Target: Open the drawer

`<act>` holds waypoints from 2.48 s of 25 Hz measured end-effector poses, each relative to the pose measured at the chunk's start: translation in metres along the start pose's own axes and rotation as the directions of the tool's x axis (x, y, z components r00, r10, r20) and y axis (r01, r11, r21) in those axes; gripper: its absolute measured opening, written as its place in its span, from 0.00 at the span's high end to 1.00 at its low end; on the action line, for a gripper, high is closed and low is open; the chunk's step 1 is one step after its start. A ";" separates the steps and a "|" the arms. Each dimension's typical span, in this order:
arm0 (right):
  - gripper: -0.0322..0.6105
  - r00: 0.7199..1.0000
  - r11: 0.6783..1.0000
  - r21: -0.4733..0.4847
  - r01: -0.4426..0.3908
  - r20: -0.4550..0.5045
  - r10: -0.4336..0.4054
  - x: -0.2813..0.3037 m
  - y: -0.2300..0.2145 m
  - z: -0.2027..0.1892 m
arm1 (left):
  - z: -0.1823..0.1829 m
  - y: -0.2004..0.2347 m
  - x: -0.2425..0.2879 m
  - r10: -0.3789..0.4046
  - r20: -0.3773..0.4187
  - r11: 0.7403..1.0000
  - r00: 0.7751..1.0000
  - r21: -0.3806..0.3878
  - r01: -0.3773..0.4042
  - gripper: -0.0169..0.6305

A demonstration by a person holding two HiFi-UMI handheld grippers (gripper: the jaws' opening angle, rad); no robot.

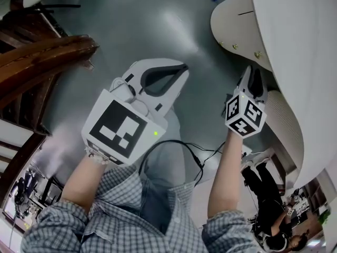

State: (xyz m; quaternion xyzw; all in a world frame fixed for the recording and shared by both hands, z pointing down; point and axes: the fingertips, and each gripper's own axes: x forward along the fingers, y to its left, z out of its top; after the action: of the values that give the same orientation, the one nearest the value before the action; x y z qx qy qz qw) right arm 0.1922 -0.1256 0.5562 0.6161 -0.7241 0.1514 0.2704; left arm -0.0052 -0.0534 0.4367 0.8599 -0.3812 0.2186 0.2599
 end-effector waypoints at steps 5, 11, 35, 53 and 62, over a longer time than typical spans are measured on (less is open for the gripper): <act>0.82 0.999 0.999 0.017 0.031 -0.013 -0.031 0.021 -0.005 -0.003 | -0.010 0.008 0.005 -0.006 -0.018 1.000 1.000 -0.007 0.006 0.97; 0.78 0.998 0.998 0.036 0.060 -0.015 -0.059 0.043 0.000 0.001 | -0.024 0.022 0.000 -0.006 -0.031 1.000 0.999 -0.013 0.005 0.97; 0.81 0.992 0.991 0.049 0.127 -0.016 -0.127 0.052 -0.009 0.002 | -0.037 0.031 -0.009 -0.020 -0.039 1.000 0.999 -0.024 0.019 0.97; 0.81 0.993 0.993 0.050 0.110 -0.054 -0.107 0.010 0.035 -0.025 | -0.034 0.037 -0.020 -0.037 -0.025 0.999 0.999 -0.019 0.037 0.97; 0.81 0.993 0.996 0.044 0.082 -0.084 -0.078 -0.015 0.066 -0.045 | -0.036 0.039 -0.026 -0.054 -0.021 0.998 0.998 -0.011 0.054 0.97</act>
State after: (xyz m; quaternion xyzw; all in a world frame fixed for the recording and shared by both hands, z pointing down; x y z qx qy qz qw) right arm 0.1383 -0.0761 0.5912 0.6441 -0.6835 0.1827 0.2909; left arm -0.0574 -0.0395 0.4608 0.8661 -0.3562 0.2186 0.2743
